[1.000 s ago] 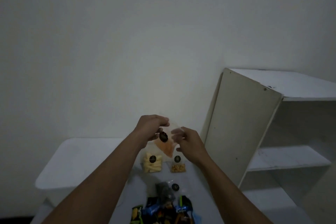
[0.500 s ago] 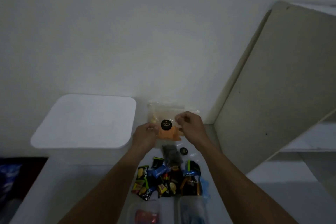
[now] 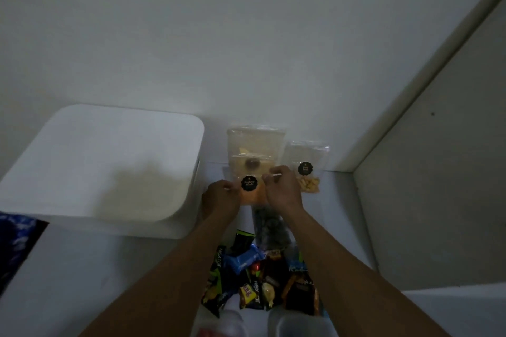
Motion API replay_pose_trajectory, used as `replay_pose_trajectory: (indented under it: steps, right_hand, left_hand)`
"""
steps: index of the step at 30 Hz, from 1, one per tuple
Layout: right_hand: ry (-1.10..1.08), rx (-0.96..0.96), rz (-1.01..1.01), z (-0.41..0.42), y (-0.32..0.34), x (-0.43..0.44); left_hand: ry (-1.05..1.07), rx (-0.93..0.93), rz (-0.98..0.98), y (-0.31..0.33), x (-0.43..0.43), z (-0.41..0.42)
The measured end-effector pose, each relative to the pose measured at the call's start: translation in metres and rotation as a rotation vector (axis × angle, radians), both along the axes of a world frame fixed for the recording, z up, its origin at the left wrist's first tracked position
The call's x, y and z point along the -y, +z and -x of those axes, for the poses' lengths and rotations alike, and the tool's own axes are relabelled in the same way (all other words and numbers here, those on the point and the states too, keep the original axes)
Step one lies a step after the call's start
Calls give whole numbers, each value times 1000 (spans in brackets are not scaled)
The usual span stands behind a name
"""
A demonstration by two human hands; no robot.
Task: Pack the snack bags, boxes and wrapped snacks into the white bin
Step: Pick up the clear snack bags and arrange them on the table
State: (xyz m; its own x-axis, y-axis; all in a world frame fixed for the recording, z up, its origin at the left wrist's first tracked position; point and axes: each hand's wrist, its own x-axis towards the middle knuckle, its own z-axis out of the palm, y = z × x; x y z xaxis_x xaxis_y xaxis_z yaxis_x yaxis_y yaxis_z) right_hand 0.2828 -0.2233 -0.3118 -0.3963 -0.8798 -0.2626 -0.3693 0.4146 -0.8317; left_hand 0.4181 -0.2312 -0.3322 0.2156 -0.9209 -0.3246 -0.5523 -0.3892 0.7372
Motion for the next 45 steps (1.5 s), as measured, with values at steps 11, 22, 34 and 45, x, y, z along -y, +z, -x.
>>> replay_pose_trajectory:
  steps: [11,22,34,45]
  right_hand:
    - [5,41,-88,22,-12,-6]
    - [83,-368,-270,86,-28,-65]
    - [-53,-155,-279,107,-39,-92]
    - [-46,106,-66,93,71,-98]
  left_hand:
    - [-11,125,-86,-12,8,9]
    - [-732,359,219,-20,-21,81]
    - [-854,766,112,-25,-24,103]
    - [-598,363,113,66,-48,63]
